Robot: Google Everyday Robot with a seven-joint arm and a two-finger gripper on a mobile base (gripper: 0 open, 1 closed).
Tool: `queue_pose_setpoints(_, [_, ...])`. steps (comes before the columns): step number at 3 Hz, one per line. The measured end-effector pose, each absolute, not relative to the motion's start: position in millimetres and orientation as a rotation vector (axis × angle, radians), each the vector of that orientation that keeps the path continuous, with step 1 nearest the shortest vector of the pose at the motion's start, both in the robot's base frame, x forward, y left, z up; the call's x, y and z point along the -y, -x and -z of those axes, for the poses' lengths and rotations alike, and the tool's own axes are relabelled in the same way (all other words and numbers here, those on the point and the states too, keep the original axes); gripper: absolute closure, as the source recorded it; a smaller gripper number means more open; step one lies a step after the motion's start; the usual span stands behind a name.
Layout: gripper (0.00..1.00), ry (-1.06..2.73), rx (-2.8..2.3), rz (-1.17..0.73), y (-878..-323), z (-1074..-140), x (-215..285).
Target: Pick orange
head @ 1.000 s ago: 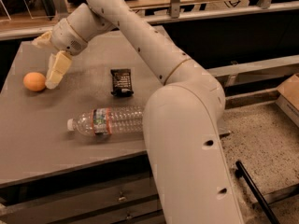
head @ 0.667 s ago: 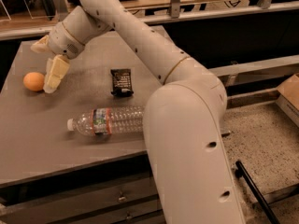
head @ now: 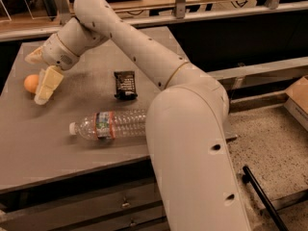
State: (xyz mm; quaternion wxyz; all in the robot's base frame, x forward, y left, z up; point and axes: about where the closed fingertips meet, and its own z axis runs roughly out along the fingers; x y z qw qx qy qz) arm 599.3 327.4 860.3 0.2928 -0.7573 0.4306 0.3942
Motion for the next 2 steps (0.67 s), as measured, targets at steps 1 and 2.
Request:
queue_pose_setpoints(1, [0.00,2.020,-1.147,-1.051,-599.3,-858.8,-328.1])
queue_pose_setpoints(2, [0.00,2.024,-1.206,-1.032,-602.1,-851.3,-328.7])
